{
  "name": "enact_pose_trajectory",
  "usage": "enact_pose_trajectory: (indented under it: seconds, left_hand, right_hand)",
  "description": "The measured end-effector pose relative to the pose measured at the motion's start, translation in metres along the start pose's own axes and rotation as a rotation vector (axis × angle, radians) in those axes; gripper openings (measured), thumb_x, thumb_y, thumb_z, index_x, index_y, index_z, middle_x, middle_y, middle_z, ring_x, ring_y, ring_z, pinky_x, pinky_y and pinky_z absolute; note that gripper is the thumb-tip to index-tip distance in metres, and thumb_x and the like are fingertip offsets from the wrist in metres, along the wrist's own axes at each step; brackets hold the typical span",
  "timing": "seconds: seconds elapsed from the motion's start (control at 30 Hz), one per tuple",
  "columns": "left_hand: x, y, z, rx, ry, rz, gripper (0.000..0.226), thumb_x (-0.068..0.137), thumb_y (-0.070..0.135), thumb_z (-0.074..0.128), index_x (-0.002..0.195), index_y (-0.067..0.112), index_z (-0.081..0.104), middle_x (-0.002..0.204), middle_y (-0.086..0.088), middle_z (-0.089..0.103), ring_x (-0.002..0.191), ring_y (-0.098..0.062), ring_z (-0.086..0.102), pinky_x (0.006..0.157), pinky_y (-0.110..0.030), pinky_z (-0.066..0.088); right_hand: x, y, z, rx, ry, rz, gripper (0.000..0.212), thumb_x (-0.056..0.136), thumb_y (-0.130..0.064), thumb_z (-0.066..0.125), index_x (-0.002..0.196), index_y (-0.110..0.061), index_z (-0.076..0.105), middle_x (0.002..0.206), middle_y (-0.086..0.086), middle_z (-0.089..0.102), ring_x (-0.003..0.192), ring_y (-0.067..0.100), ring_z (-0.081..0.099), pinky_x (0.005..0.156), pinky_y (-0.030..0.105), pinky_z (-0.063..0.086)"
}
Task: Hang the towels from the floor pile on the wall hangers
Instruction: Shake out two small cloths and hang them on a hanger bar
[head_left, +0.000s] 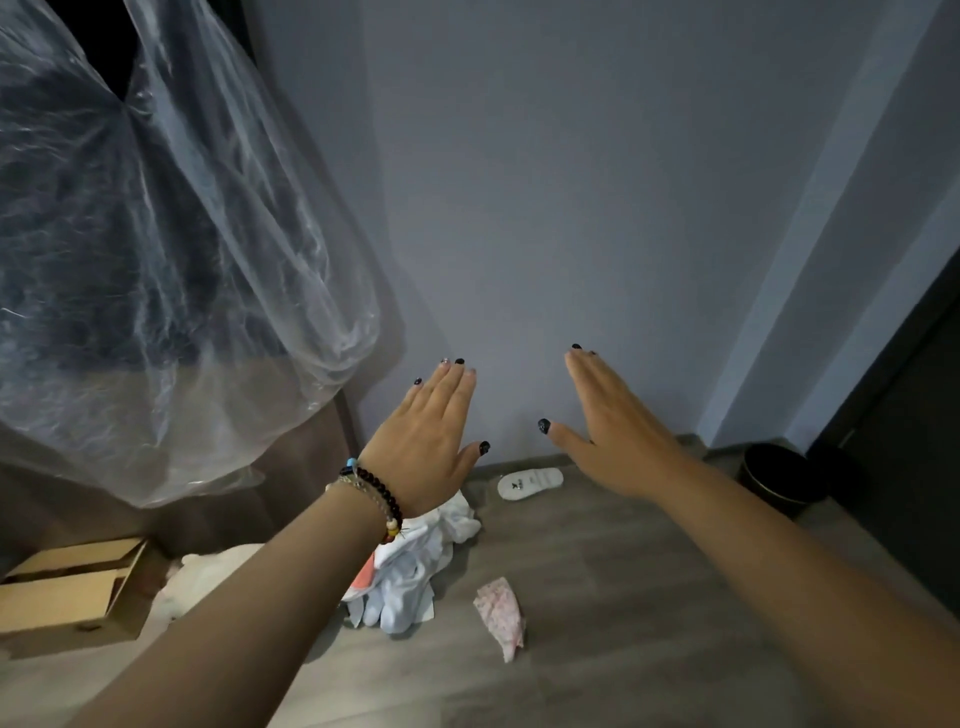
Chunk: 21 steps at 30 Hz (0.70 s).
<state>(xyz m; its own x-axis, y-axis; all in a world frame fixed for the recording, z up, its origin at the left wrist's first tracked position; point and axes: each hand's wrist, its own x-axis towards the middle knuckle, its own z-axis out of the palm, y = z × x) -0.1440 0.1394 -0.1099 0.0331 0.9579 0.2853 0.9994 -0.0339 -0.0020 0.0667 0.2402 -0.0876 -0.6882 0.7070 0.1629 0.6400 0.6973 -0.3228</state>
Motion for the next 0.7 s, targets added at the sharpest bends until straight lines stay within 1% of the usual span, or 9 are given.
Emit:
enact_pose_trajectory:
  seconds: [0.13,0.2,0.27,0.33,0.47,0.6,0.7]
  left_hand:
    - [0.024,-0.012,0.035,-0.083,-0.056,-0.035,0.074,0.099,0.038,0.042,0.153,0.004,0.004,0.161,-0.013,0.006,0.150,-0.024,0.000,0.122,-0.039,0.010]
    - [0.039,-0.014,0.052,-0.109,-0.091,-0.056,0.075,0.098,0.037,0.042,0.153,0.005,0.004,0.162,-0.012,0.005,0.150,-0.023,-0.001,0.122,-0.039,0.009]
    - [0.055,-0.016,0.071,-0.130,-0.107,-0.084,0.075,0.098,0.037,0.044,0.153,0.005,0.005,0.161,-0.012,0.006,0.150,-0.023,0.001,0.122,-0.040,0.011]
    - [0.073,-0.018,0.090,-0.143,-0.115,-0.123,0.074,0.098,0.036,0.045,0.153,0.005,0.007,0.161,-0.012,0.008,0.150,-0.024,0.003,0.122,-0.041,0.013]
    - [0.104,-0.023,0.129,-0.173,-0.140,-0.263,0.075,0.098,0.040,0.045,0.153,0.007,0.006,0.162,-0.009,0.006,0.150,-0.022,0.002,0.121,-0.041,0.016]
    - [0.127,-0.027,0.173,-0.195,-0.174,-0.375,0.075,0.098,0.046,0.041,0.154,0.008,0.007,0.162,-0.008,0.007,0.150,-0.020,0.001,0.122,-0.034,0.007]
    - [0.136,-0.025,0.198,-0.259,-0.186,-0.467,0.075,0.097,0.043,0.045,0.154,0.007,0.012,0.162,-0.008,0.010,0.150,-0.021,0.005,0.122,-0.035,0.010]
  right_hand:
    - [0.028,0.024,0.030,0.031,-0.050,0.009,0.078,0.099,-0.042,0.040,0.152,-0.011,-0.008,0.161,0.002,-0.010,0.148,0.013,-0.010,0.116,0.026,-0.002]
    - [0.043,0.041,0.042,0.041,-0.077,0.011,0.078,0.099,-0.042,0.041,0.152,-0.010,-0.007,0.161,0.002,-0.010,0.148,0.015,-0.009,0.118,0.027,-0.002]
    - [0.061,0.061,0.055,0.053,-0.100,0.006,0.078,0.099,-0.041,0.042,0.152,-0.010,-0.006,0.161,0.003,-0.009,0.148,0.016,-0.009,0.119,0.030,-0.001]
    - [0.082,0.082,0.066,0.068,-0.137,-0.002,0.077,0.099,-0.040,0.042,0.152,-0.010,-0.005,0.161,0.003,-0.009,0.148,0.016,-0.008,0.117,0.028,-0.002]
    - [0.130,0.125,0.090,0.132,-0.242,-0.026,0.077,0.099,-0.038,0.044,0.152,-0.010,-0.005,0.161,0.003,-0.008,0.148,0.016,-0.009,0.112,0.022,-0.005]
    - [0.174,0.158,0.116,0.159,-0.316,-0.041,0.078,0.098,-0.037,0.046,0.153,-0.008,-0.001,0.162,0.005,-0.005,0.148,0.017,-0.006,0.117,0.027,0.000]
    - [0.192,0.174,0.137,0.210,-0.369,-0.011,0.078,0.097,-0.037,0.048,0.153,-0.008,0.001,0.162,0.005,-0.003,0.148,0.017,-0.004,0.118,0.029,0.004]
